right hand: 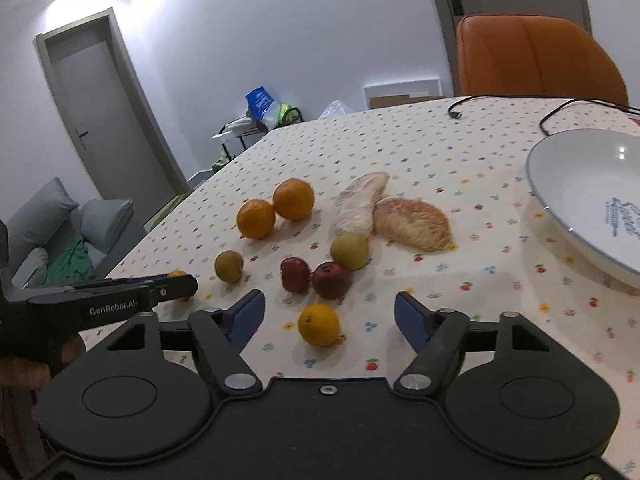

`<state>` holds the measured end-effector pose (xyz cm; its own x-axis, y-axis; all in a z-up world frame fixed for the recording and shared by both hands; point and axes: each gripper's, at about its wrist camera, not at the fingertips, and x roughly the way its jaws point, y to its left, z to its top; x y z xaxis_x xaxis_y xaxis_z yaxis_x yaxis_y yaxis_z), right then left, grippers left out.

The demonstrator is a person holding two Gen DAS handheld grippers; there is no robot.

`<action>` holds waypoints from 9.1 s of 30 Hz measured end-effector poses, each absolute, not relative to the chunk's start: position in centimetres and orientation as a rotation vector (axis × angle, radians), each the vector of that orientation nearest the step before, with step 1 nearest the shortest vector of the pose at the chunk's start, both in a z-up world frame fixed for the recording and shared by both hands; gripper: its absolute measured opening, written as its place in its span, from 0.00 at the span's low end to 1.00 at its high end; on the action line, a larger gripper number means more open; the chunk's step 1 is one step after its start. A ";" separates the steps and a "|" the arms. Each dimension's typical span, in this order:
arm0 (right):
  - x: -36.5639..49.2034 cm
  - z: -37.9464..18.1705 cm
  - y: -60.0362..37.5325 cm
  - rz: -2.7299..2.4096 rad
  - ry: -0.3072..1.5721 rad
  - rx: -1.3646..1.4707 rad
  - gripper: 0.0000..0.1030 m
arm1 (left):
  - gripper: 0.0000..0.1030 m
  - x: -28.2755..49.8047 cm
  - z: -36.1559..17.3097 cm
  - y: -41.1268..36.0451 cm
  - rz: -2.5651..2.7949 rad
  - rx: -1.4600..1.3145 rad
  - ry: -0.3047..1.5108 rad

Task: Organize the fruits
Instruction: 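Grasp a small orange kumquat with the left tool while the right tool grasps another kumquat, then carry both kumquats over the white plate and open both tools to drop them, then move both open tools back from the plate toward the remaining fruit, then grasp the green-yellow plum with the left tool while the right tool grasps a red plum, then carry both plums over the white plate and open both tools to release them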

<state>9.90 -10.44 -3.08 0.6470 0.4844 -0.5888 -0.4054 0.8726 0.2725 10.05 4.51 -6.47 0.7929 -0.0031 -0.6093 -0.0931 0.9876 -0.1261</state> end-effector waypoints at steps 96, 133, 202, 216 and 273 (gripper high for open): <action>9.0 -1.9 -28.7 0.113 0.448 0.223 0.30 | 0.21 17.9 -2.9 -19.5 -0.289 0.061 0.541; 5.9 -0.9 -27.9 0.064 0.445 0.269 1.00 | 0.82 13.9 -1.8 -13.7 -0.099 0.006 0.518; 8.9 -1.1 -12.1 0.374 0.571 0.081 0.67 | 0.44 10.2 -6.0 0.3 0.087 -0.182 0.545; 10.5 -2.7 -10.1 0.421 0.645 0.087 0.51 | 0.26 12.2 -7.3 0.5 0.054 -0.195 0.594; 7.8 -1.3 -17.5 0.269 0.513 0.158 0.22 | 0.23 11.1 -3.5 -6.3 -0.062 -0.109 0.522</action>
